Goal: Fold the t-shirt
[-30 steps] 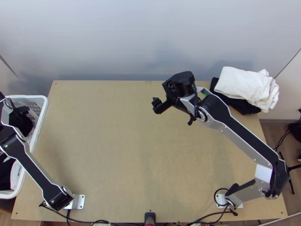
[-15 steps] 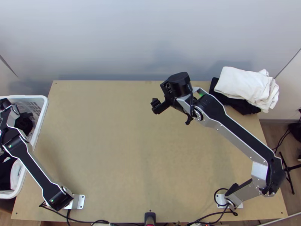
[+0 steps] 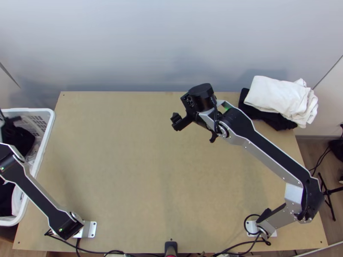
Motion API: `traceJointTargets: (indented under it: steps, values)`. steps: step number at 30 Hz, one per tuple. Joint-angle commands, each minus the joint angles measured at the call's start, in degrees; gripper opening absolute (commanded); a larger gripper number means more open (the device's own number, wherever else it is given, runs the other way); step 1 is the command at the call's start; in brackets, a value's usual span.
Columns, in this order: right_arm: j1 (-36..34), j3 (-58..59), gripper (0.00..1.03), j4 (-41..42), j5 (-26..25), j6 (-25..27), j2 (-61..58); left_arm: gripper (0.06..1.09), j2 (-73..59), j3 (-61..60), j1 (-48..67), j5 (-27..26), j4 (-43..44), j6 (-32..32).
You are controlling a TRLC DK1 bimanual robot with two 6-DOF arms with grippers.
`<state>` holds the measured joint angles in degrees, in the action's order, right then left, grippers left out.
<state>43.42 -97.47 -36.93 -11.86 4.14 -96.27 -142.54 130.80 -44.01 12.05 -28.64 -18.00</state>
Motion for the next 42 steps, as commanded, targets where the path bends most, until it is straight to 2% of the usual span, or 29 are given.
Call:
traceJointTargets:
  steps: [1,7,17,26,33,42]
  values:
    - [0.9,-0.1,0.98,0.0,-0.5,0.3,0.1,0.10,11.9,-1.0,0.2,-1.9,-6.2,0.3]
    - [1.8,-0.5,0.98,0.0,-1.3,0.9,0.6,0.10,19.3,-2.3,-0.6,-4.4,-8.8,0.5]
    - [2.4,-0.3,0.98,0.0,-1.6,1.1,2.2,0.10,29.3,-1.7,-1.3,-6.3,-6.8,-0.4]
    - [2.4,0.4,0.98,0.0,-1.9,1.4,4.0,0.10,37.2,0.1,0.1,-5.1,0.2,-0.9]
    - [2.4,1.1,0.98,0.0,-2.0,1.5,5.3,0.10,40.7,0.1,0.9,-5.4,0.7,-1.0]
    - [2.2,1.7,0.98,0.0,-2.6,1.8,7.1,0.10,47.1,-0.3,3.6,-5.6,7.9,-1.7]
